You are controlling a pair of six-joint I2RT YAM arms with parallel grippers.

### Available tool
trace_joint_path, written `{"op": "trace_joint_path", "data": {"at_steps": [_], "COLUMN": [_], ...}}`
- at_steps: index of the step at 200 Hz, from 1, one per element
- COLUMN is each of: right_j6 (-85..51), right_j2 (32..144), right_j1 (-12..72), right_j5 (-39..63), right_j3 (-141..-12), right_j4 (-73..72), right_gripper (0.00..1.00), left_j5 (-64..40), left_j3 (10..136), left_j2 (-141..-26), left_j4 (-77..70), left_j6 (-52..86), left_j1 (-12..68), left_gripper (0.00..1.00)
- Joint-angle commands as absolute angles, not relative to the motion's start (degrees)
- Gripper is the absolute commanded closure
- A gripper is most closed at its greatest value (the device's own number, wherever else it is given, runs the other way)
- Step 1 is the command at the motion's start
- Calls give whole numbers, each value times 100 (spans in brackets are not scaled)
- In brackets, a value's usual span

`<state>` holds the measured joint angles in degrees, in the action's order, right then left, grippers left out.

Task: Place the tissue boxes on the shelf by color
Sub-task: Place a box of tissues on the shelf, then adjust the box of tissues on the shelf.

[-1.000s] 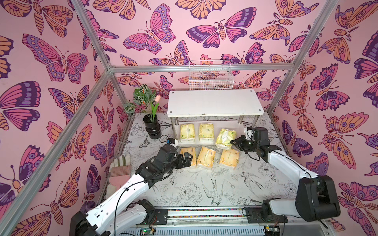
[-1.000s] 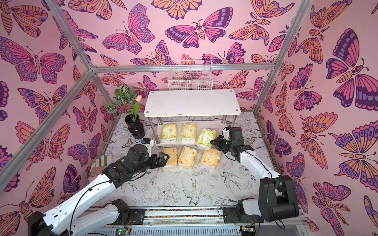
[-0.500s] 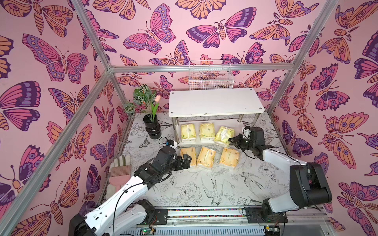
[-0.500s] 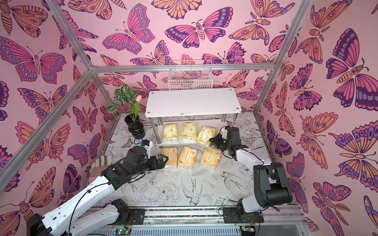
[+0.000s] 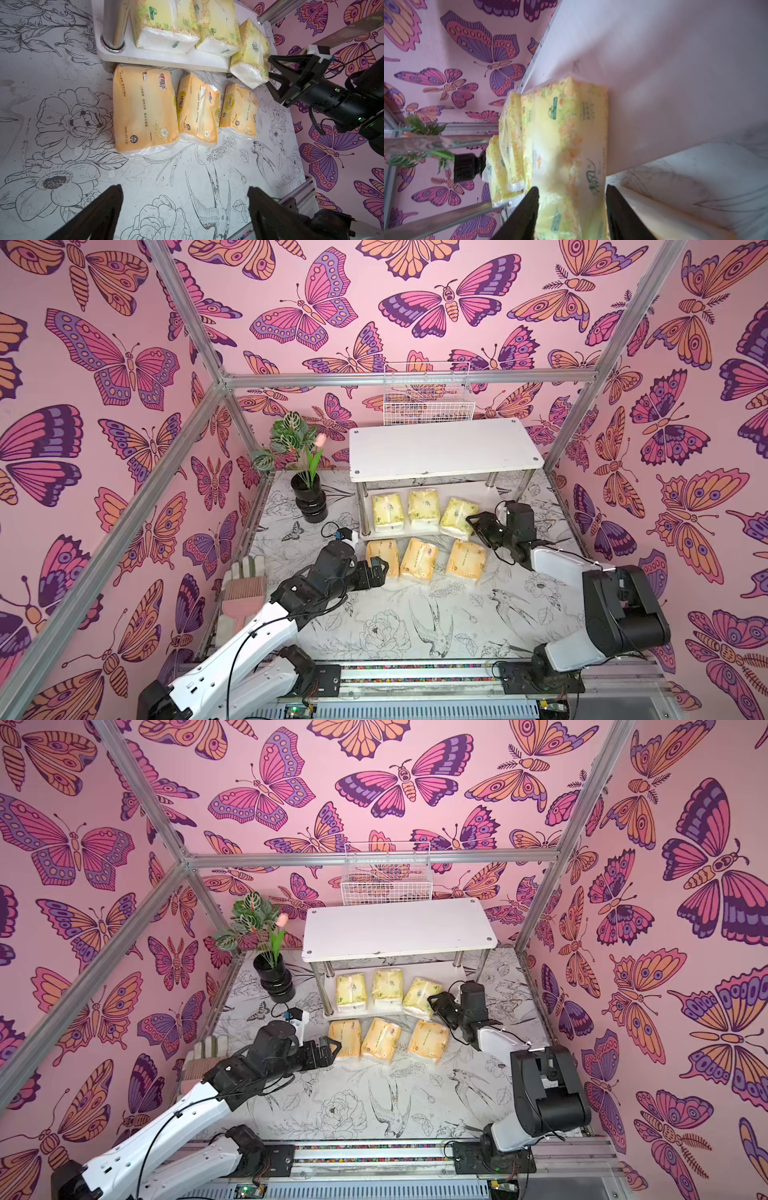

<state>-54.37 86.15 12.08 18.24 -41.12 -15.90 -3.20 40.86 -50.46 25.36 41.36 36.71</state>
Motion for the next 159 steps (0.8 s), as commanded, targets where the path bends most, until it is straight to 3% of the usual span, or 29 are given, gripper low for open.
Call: {"op": "trace_joint_path", "data": {"at_steps": [1,45,78,159], "right_j6": [-5436,-5345,-5523,-5927], "right_j2": [8018,6795,6448,7672], "right_j1": [1180,1269,1809,2614], "right_j5": [1326,1192,1068,958], "right_j3": [-3888,-3349,-3145,-3461], "right_j4": [-1393,-797,-763,-1799], "right_gripper": [35,30,29,29], "left_j5": [-358,-360,-384,-433], "left_j3": [3978,4007,4043,4131], "left_j2": [-4979,-5001,-5075,-5219], "left_j4": [2588,2576,2549,2520], "left_j6": [4176,4148,4131,4114], "left_j1": [3641,3647,3647,3643], "left_gripper": [0,1,0,1]}}
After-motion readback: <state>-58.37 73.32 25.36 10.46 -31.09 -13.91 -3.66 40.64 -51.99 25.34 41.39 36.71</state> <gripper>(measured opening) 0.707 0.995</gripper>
